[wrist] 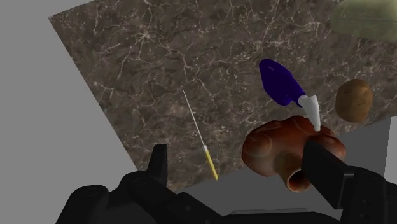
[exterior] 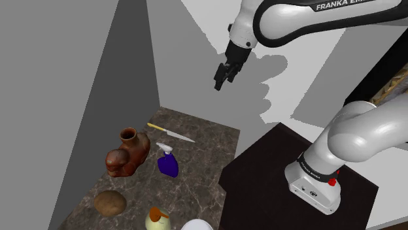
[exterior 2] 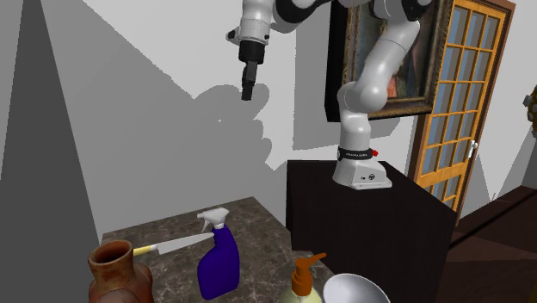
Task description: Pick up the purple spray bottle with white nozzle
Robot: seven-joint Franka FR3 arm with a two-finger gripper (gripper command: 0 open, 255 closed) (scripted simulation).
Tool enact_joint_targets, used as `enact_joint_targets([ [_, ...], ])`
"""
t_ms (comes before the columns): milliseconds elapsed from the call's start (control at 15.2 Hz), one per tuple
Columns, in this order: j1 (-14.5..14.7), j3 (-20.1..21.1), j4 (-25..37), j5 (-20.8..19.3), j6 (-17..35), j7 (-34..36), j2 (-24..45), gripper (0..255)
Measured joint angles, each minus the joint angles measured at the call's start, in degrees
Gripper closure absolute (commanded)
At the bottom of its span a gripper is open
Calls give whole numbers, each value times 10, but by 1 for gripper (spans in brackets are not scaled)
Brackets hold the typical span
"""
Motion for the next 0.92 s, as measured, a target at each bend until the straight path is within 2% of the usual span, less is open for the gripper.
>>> enact_joint_targets([
  [528, 18, 81, 15, -7, 108, 69, 131, 0],
  [924, 22, 132, 53, -60, 180, 140, 252, 0],
])
